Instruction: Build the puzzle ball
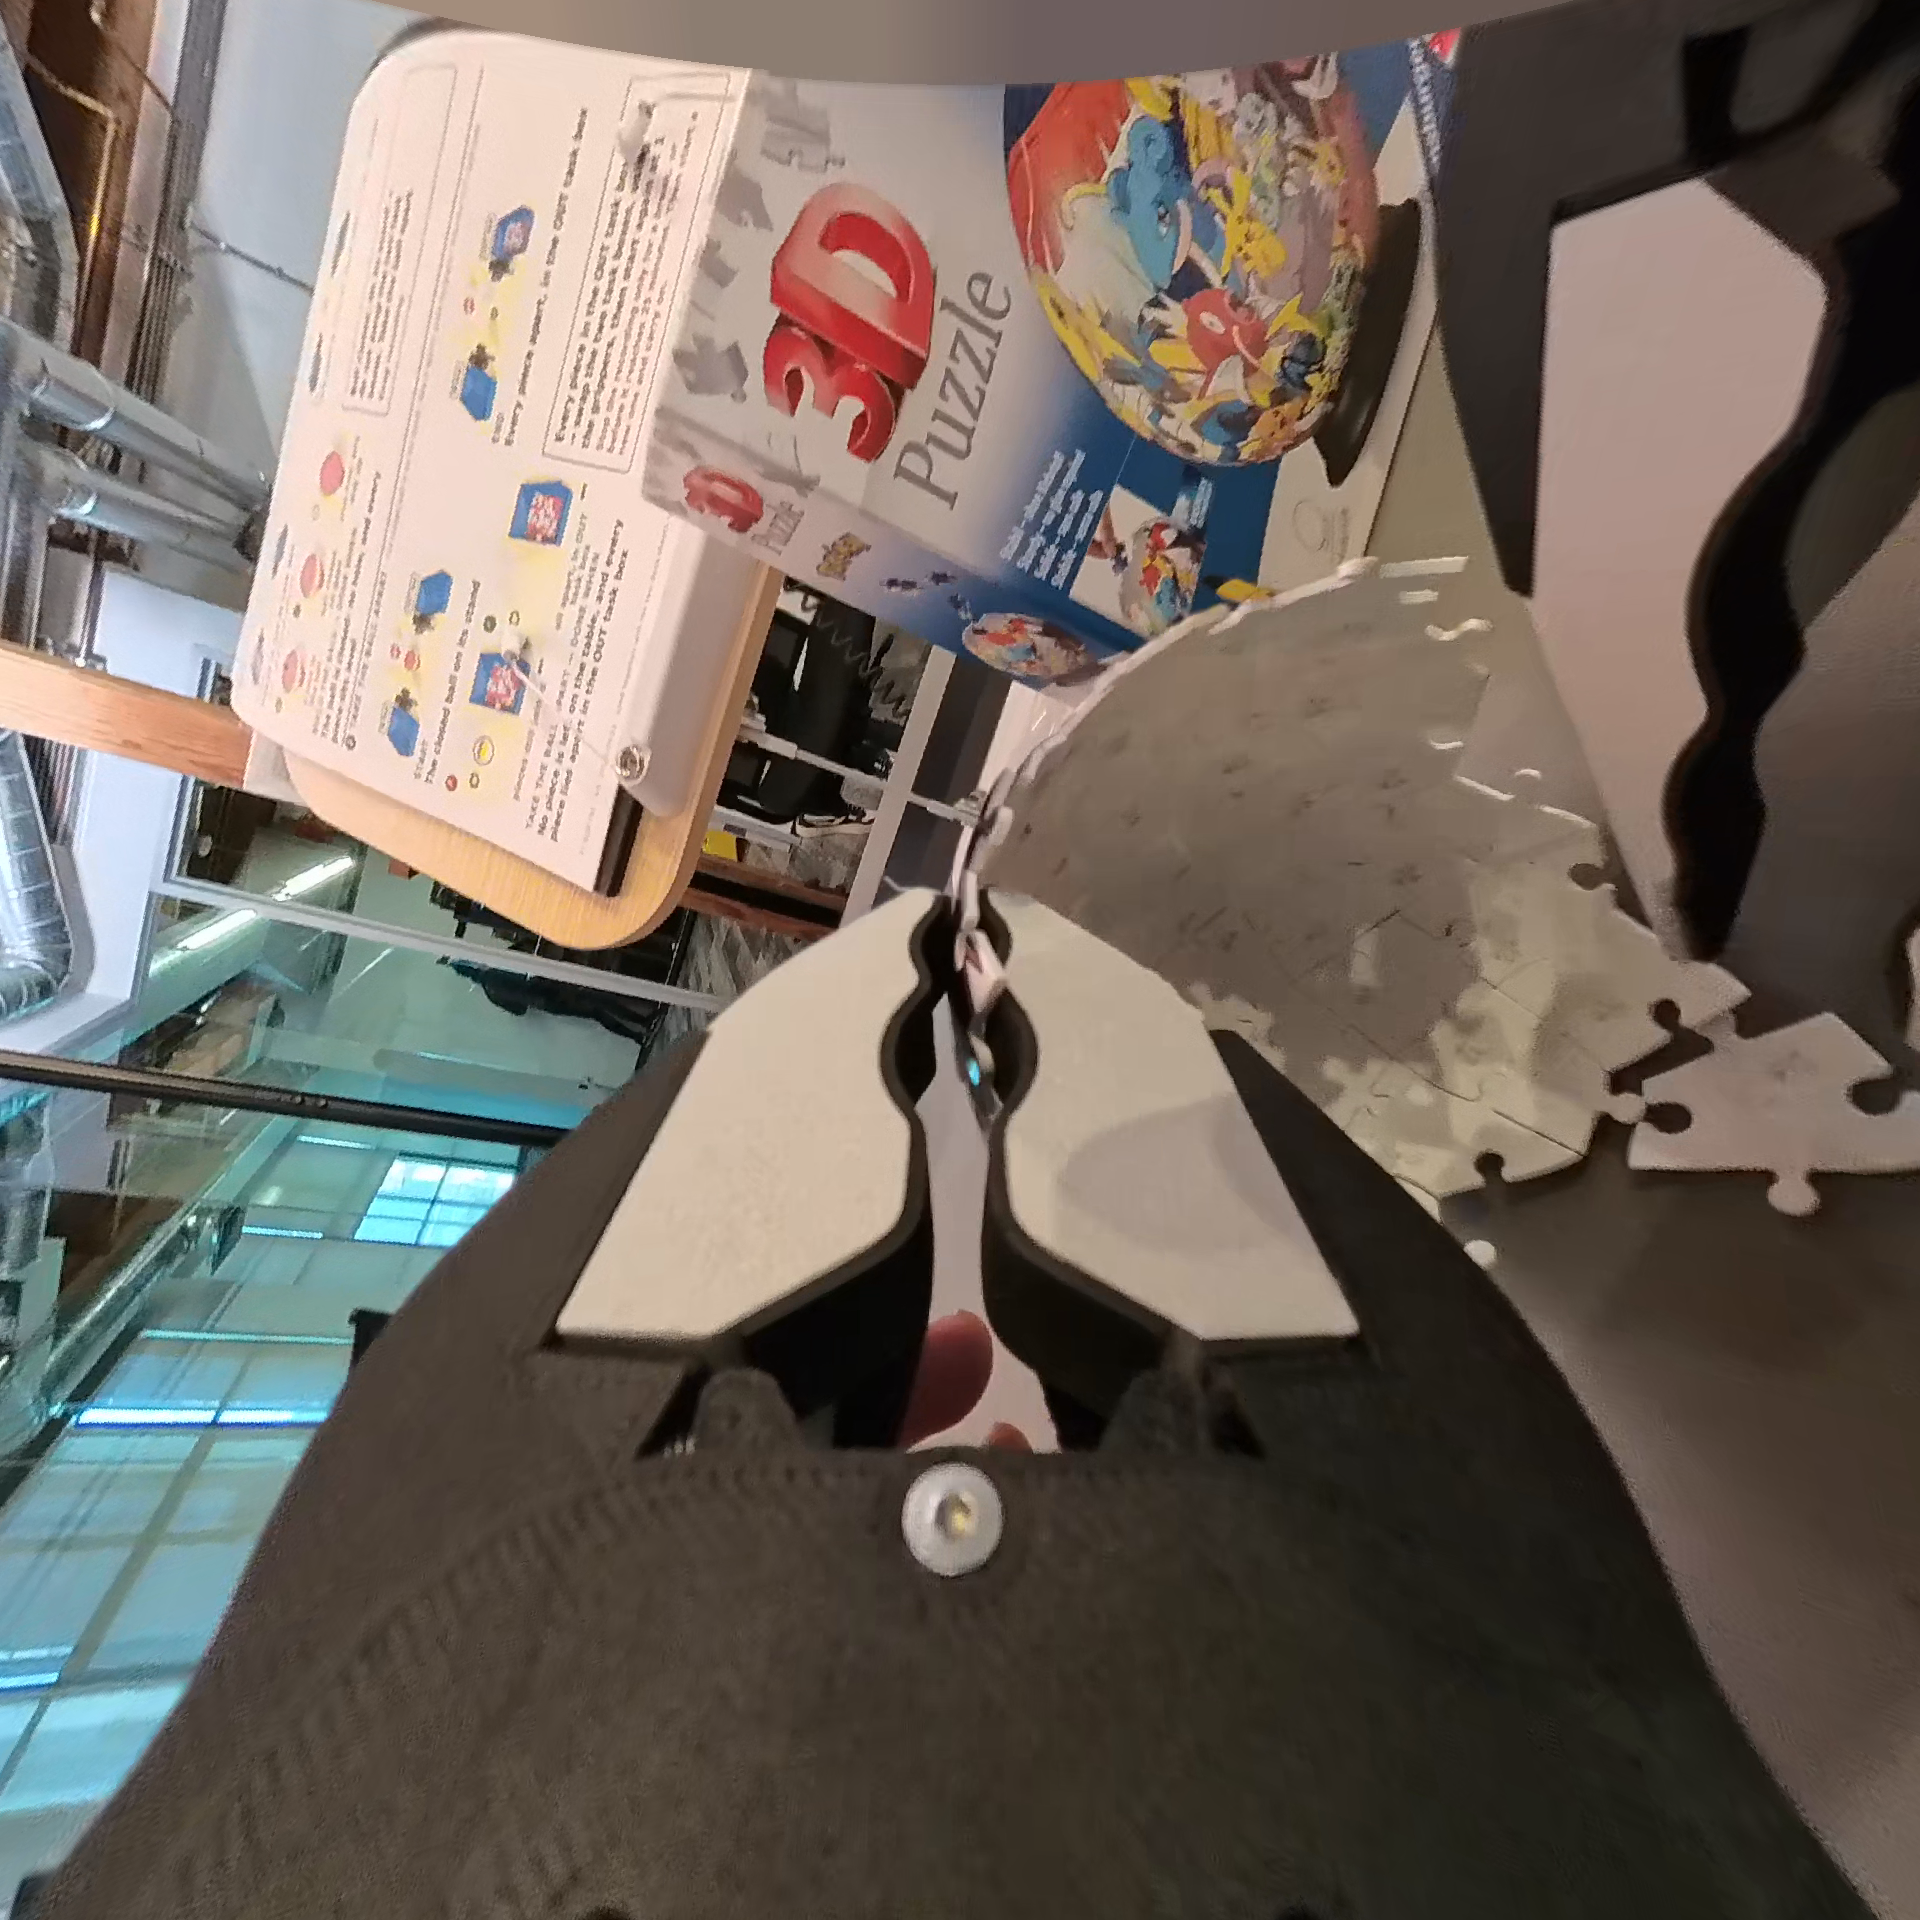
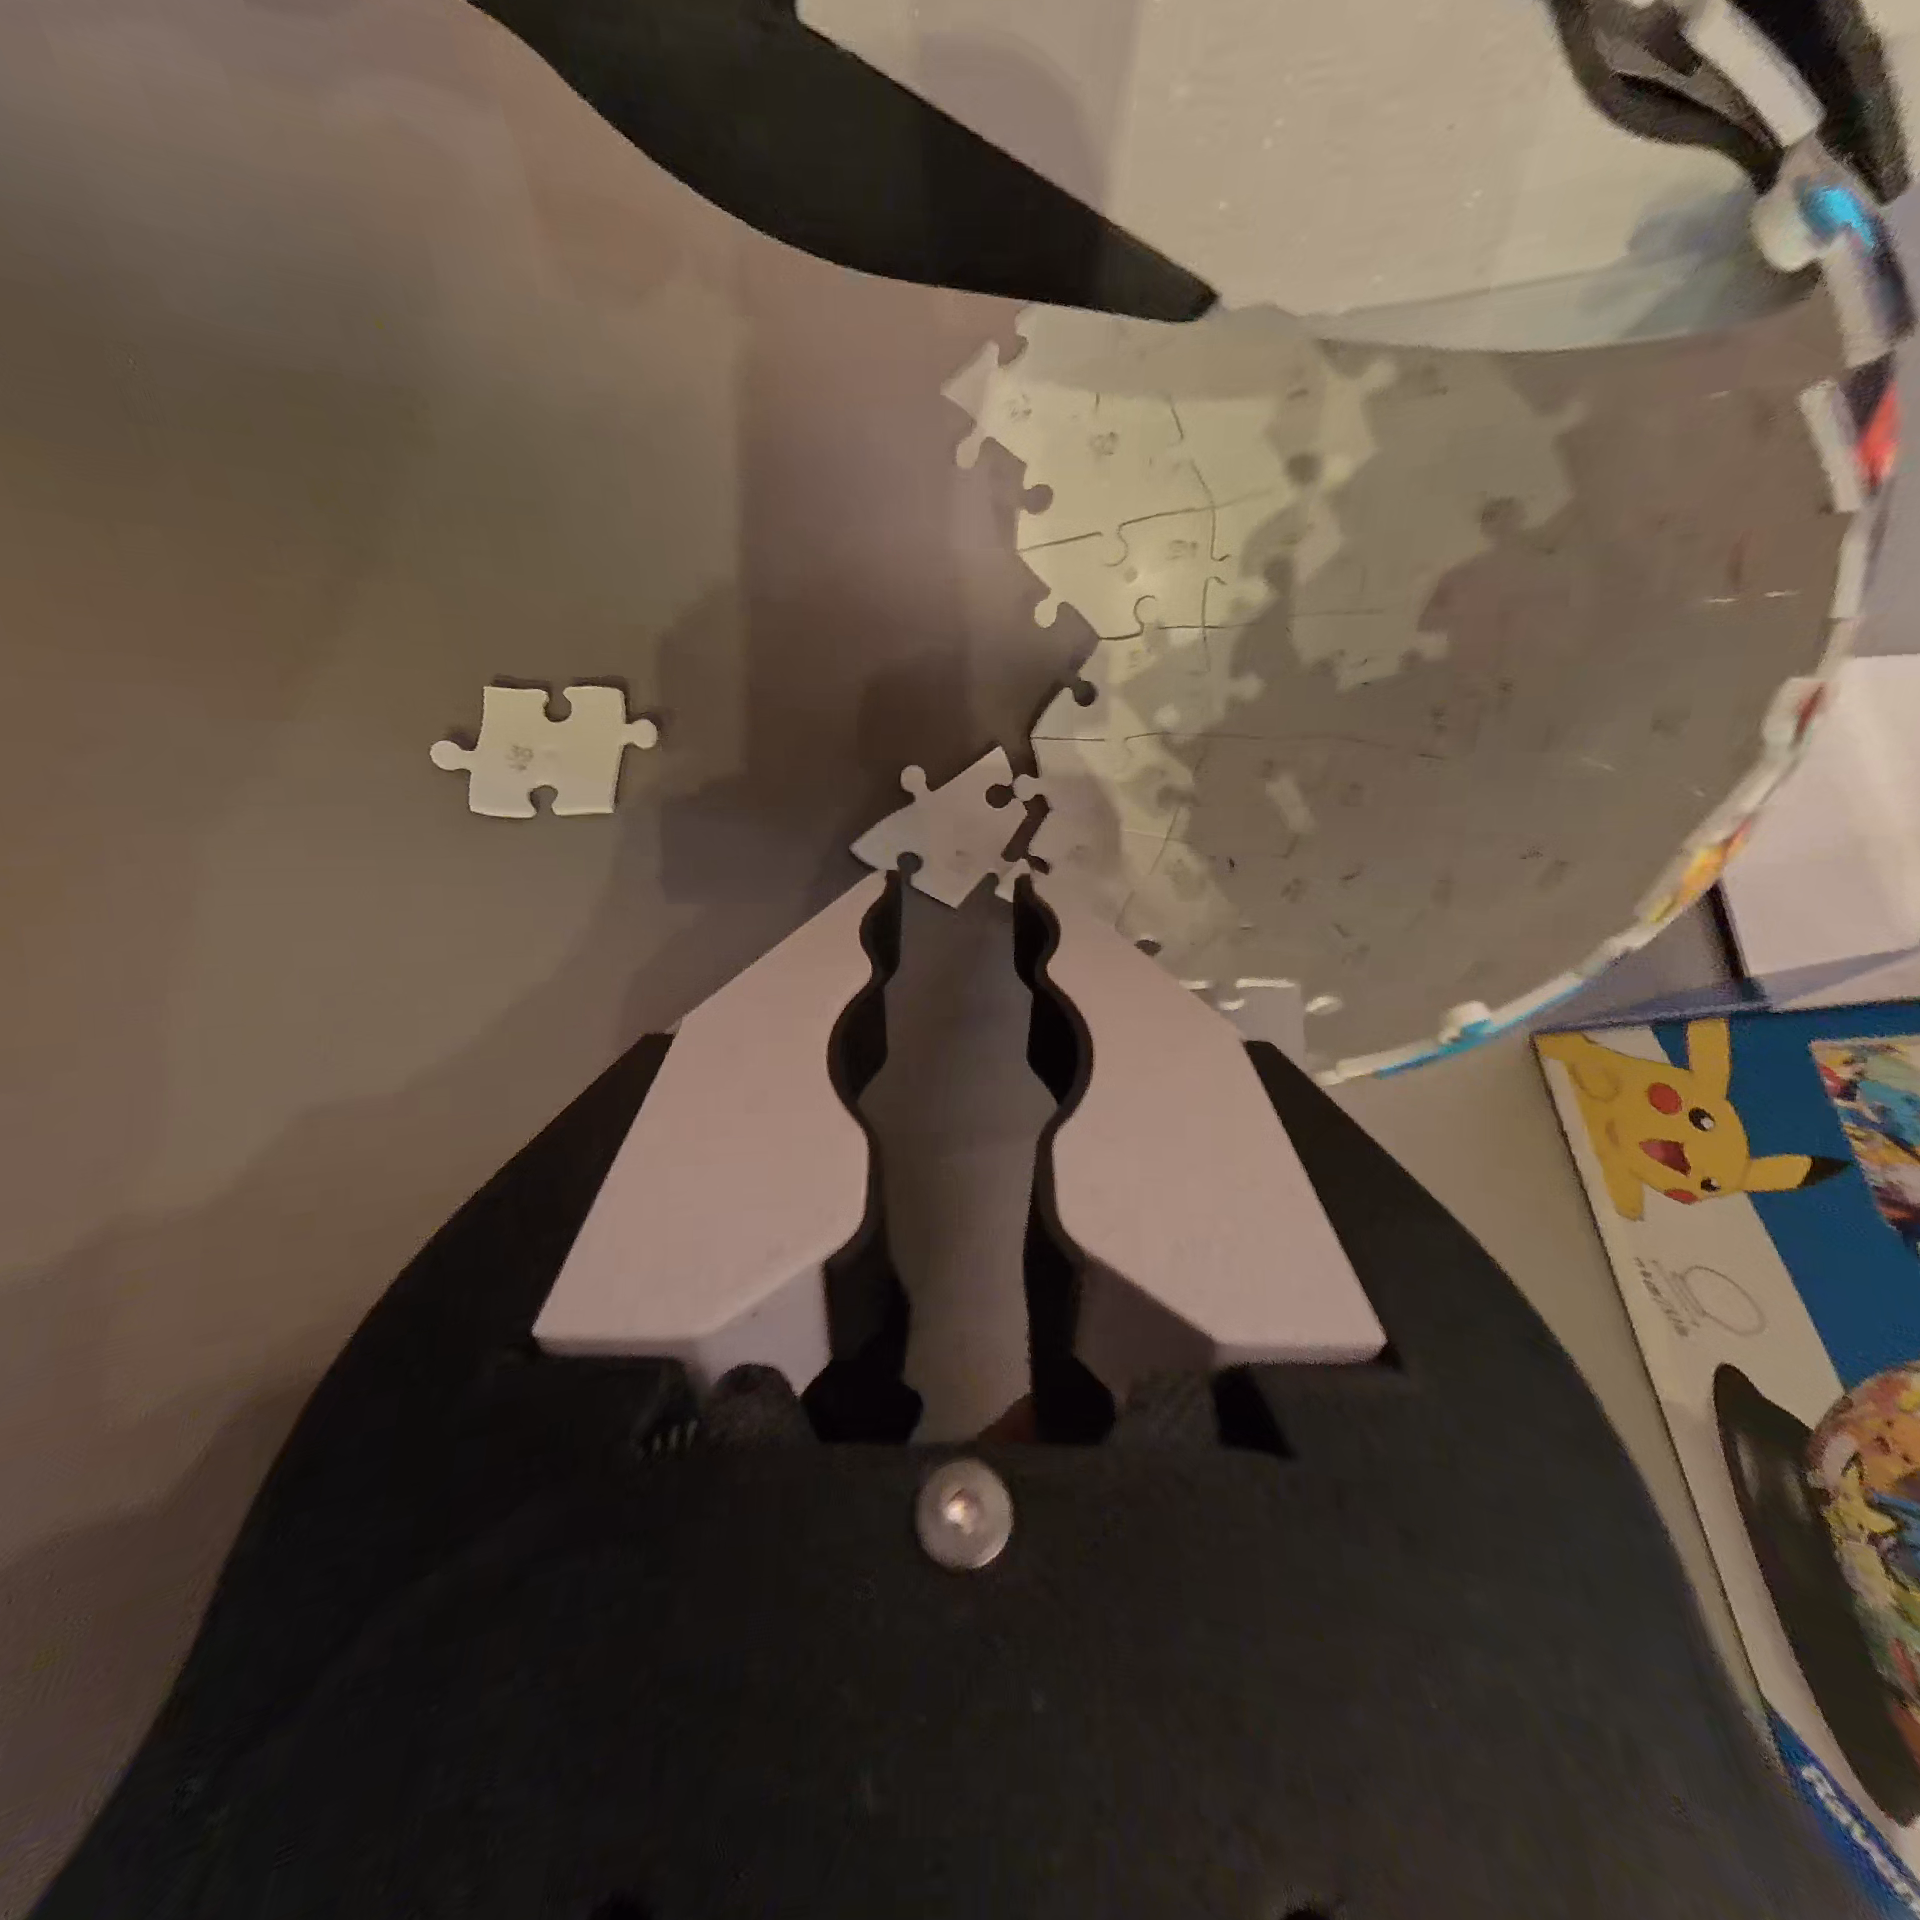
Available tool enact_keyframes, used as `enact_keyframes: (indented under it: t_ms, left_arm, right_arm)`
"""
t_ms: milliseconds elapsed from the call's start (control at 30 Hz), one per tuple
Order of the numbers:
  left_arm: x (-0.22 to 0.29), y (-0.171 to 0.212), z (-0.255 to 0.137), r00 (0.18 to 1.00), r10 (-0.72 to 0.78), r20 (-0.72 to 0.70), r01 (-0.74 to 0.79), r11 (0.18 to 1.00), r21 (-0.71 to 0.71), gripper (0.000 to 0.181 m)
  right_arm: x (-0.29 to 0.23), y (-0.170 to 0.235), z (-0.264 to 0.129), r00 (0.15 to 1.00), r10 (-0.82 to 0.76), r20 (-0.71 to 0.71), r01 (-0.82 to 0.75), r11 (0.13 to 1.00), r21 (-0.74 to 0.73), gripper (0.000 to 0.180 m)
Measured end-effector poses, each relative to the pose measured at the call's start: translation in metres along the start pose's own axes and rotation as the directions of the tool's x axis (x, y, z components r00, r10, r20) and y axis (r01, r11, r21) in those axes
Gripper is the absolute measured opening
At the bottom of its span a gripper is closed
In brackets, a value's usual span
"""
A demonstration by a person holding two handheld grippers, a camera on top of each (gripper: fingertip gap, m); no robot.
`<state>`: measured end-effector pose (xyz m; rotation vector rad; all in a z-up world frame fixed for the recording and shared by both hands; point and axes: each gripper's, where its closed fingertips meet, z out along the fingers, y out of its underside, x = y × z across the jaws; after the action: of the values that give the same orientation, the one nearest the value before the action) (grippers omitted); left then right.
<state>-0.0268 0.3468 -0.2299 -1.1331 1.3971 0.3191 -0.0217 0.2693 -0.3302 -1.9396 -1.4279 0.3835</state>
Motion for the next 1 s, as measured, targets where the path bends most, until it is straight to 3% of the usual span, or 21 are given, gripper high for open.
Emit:
enact_keyframes:
  t_ms: [467,1000]
  left_arm:
    - [-0.003,-0.03,0.006,0.994,0.091,-0.061,-0.081,0.985,0.153,0.003]
    - [0.009,-0.039,0.002,0.974,0.189,-0.128,-0.142,0.941,0.307,0.003]
  right_arm:
    - [-0.008,0.005,-0.004,1.0,0.027,0.002,-0.027,1.0,-0.012,0.021]
    - [-0.014,0.001,-0.005,0.993,0.021,-0.114,-0.025,0.999,-0.028,0.022]
